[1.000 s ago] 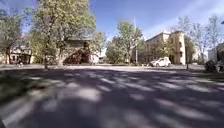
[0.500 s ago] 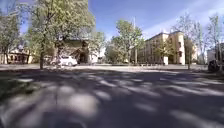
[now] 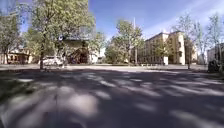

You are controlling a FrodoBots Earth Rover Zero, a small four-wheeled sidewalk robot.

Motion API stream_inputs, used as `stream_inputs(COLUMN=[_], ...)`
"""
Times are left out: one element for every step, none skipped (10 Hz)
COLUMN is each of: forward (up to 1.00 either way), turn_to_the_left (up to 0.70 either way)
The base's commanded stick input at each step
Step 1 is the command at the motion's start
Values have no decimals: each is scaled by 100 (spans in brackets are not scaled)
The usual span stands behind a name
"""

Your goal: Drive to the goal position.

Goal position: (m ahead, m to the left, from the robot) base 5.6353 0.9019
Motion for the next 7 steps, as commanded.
stream_inputs(forward=[85, 85, 85, 85, 85, 85, 85], turn_to_the_left=[0, 0, 0, 0, 0, 0, 0])
